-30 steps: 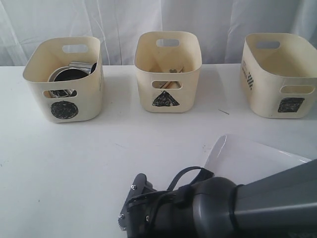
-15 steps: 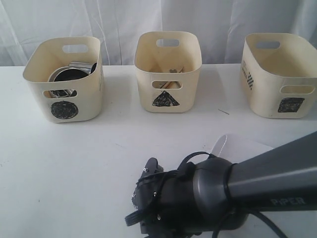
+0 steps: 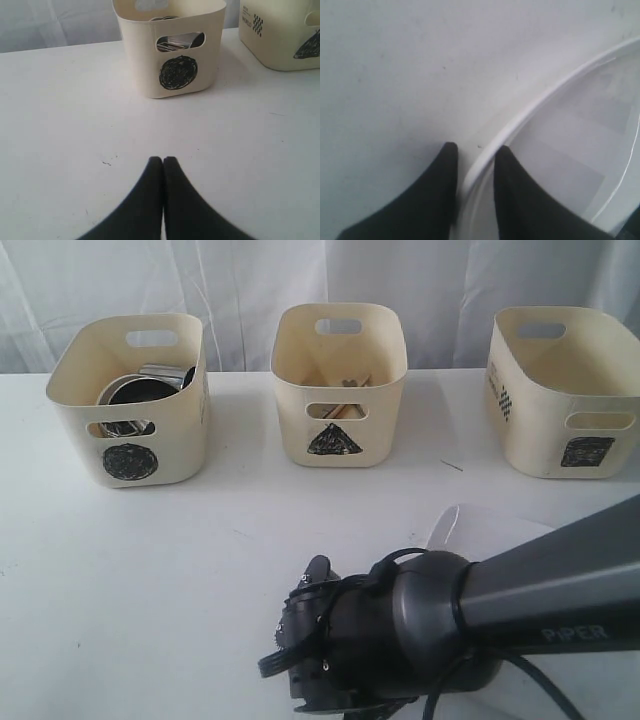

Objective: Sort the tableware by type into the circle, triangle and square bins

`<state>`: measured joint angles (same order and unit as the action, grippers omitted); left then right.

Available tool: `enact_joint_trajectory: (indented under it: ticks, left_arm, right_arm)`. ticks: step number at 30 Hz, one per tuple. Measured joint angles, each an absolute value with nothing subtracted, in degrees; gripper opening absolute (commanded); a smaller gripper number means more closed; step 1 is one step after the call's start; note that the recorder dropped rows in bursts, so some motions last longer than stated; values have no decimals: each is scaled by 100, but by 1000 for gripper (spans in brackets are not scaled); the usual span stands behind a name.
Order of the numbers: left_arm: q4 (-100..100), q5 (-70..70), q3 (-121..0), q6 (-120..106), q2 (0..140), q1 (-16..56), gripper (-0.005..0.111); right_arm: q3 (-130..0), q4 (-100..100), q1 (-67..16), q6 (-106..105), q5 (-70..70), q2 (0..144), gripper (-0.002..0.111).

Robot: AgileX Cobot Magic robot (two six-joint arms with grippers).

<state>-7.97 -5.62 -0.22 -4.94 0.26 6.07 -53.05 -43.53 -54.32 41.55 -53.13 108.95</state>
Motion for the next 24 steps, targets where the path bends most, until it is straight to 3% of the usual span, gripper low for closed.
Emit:
enact_joint_trajectory:
  ticks: [12,24]
  left_arm:
    - [-797,-562,-22,-494,26,607,0]
    - [-797,-562,-22,-494,26,607,0]
  right_arm:
    - [-5284,-4159,-5375,4284,-5024,10670,0]
    - [-5284,-4097,-5395,4347,-5239,9032,0]
